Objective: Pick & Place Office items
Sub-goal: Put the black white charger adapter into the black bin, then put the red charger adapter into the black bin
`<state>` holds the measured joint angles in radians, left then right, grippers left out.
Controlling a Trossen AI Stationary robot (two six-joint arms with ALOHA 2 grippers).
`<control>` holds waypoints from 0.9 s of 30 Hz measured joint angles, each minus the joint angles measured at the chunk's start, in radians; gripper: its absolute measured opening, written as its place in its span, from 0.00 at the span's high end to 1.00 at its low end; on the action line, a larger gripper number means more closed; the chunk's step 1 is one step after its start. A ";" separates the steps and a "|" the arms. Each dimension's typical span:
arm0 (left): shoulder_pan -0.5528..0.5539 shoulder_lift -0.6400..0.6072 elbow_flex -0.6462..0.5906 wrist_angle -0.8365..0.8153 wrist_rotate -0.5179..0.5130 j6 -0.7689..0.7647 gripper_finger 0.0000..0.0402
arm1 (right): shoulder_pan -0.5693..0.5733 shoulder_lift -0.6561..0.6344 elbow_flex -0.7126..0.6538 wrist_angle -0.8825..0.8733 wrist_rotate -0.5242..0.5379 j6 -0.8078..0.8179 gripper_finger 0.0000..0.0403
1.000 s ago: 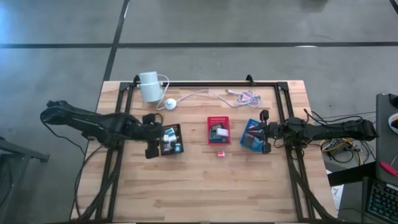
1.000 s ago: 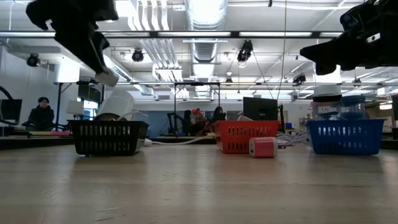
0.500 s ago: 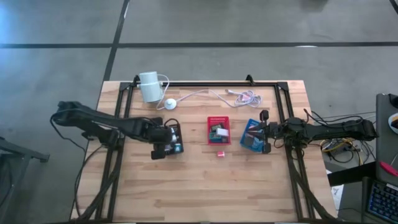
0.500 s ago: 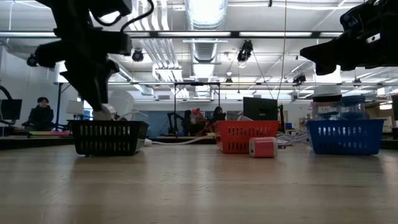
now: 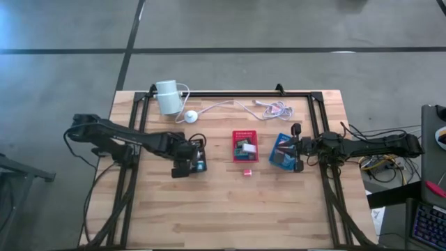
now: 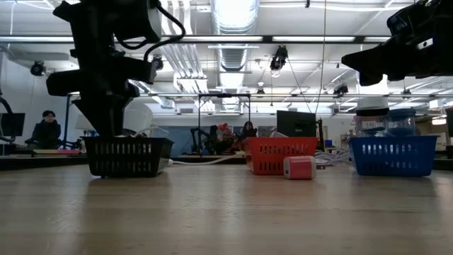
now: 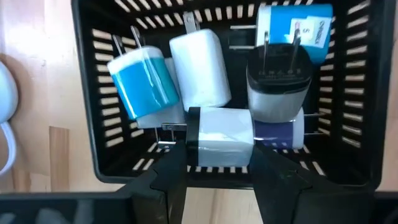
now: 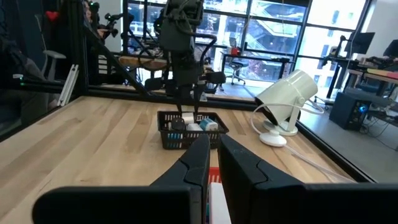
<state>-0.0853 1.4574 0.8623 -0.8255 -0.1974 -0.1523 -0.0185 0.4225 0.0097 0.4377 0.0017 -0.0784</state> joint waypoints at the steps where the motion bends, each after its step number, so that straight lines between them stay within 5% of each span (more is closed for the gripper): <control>1: 0.000 0.006 0.000 0.002 0.000 0.000 0.63 | 0.000 0.000 0.000 0.000 0.000 0.000 0.93; 16: 0.000 -0.019 0.000 0.017 -0.004 0.000 0.48 | 0.000 0.000 0.000 -0.001 0.000 0.000 0.93; 27: 0.000 -0.079 0.027 0.021 -0.004 0.009 0.47 | 0.000 0.000 0.000 -0.014 0.000 0.000 0.93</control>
<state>-0.0853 1.3780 0.8891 -0.8044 -0.2017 -0.1437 -0.0185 0.4225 0.0101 0.4238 0.0013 -0.0788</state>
